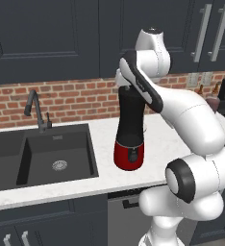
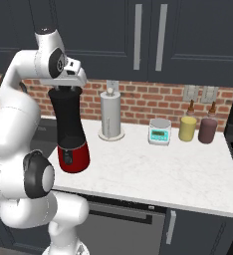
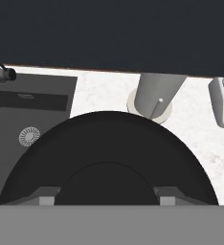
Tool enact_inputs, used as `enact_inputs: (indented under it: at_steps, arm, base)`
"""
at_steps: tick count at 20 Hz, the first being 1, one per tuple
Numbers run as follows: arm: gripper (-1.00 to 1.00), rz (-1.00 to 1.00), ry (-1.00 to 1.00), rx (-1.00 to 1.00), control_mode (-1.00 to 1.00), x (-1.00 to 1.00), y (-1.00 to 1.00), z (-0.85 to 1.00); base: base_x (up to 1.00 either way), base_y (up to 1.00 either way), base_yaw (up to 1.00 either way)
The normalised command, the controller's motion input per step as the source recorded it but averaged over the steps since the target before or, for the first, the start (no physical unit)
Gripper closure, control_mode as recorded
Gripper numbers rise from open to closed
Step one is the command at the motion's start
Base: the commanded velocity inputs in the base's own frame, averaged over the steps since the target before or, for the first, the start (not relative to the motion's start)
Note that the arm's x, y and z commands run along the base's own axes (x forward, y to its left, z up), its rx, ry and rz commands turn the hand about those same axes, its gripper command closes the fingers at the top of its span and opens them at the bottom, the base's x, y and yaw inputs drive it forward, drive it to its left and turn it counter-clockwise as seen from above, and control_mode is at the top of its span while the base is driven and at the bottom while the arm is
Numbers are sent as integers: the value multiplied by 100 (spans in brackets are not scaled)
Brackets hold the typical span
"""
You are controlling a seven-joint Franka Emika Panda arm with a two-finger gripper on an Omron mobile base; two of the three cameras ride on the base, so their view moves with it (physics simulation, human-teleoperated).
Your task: Close the lid blender by securely placing the lid on top.
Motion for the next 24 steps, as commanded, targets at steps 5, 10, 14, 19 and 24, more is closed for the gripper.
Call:
enact_inputs:
  at_steps: [5,10,14,19,24]
  arm:
    - [-100,0,0,0,-100,0,0,0]
    - [-100,0,0,0,-100,0,0,0]
    - [-100,0,0,0,-100,0,0,0]
    - [-100,0,-4,0,-100,-12,4,14]
    - [-100,0,-11,0,-100,-22,11,25]
  base:
    - [0,0,0]
    - [0,0,0]
    - [0,0,0]
    - [0,0,0]
    - [0,0,0]
